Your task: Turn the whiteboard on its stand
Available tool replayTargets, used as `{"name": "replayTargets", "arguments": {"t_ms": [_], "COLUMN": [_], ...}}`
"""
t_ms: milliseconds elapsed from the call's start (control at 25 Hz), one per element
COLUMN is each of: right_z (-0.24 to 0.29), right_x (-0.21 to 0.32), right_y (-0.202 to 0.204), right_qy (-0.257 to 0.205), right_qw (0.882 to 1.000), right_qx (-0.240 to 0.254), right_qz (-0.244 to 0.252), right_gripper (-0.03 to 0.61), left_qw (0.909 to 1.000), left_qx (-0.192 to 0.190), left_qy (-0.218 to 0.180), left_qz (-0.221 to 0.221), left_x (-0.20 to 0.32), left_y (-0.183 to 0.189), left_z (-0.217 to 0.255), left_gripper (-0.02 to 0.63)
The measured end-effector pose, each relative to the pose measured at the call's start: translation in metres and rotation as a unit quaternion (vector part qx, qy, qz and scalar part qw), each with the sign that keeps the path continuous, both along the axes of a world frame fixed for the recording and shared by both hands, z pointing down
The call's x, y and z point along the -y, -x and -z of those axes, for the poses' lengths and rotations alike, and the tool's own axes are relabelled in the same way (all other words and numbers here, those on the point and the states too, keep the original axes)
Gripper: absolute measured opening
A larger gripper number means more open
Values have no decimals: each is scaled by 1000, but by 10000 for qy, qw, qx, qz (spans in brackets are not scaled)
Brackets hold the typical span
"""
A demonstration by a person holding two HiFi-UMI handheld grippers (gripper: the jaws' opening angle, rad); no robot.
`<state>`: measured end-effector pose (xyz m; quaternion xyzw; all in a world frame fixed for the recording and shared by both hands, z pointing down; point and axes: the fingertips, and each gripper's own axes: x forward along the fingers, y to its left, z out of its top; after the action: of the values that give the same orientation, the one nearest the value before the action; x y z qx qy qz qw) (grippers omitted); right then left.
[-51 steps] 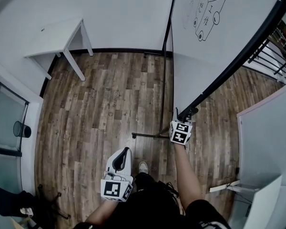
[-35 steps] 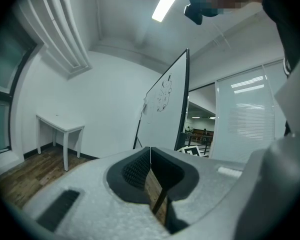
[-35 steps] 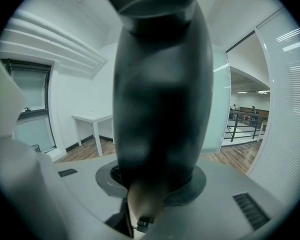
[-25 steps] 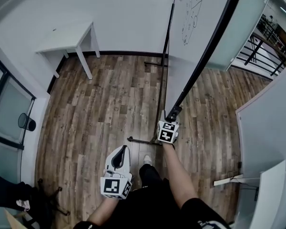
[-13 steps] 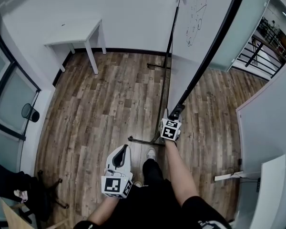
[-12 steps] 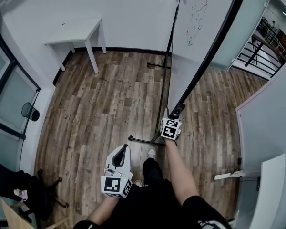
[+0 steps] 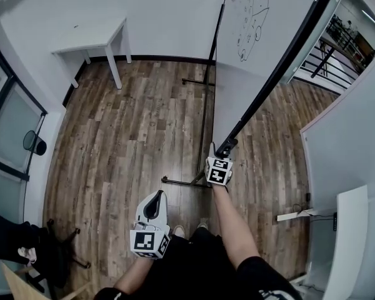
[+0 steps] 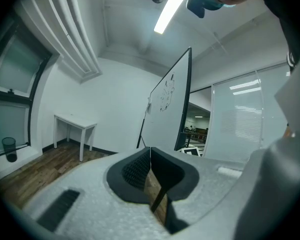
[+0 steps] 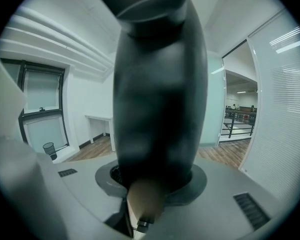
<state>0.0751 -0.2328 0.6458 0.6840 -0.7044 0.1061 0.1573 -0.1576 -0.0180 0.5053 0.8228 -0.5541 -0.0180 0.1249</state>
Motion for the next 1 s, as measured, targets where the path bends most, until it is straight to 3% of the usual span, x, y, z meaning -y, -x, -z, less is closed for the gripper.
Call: {"name": "replayTargets", "arguments": {"t_ms": [600,1000], "right_z": [1,-1], "right_x": [-77,-175], "right_y": [10,15], "right_qy": [-16,-76], "right_qw": [9999,9996], "right_qx": [51,84], "right_qz": [119,256], "right_gripper": [133,133], "left_qw": [9999,9997], "left_qx": [88,159], "left_qy": [-46,-88], "left_qz": [24,176], "left_x": [-78,-172], "left_y": [-7,-19], "left_z": [5,5], "left_gripper": [18,18]}}
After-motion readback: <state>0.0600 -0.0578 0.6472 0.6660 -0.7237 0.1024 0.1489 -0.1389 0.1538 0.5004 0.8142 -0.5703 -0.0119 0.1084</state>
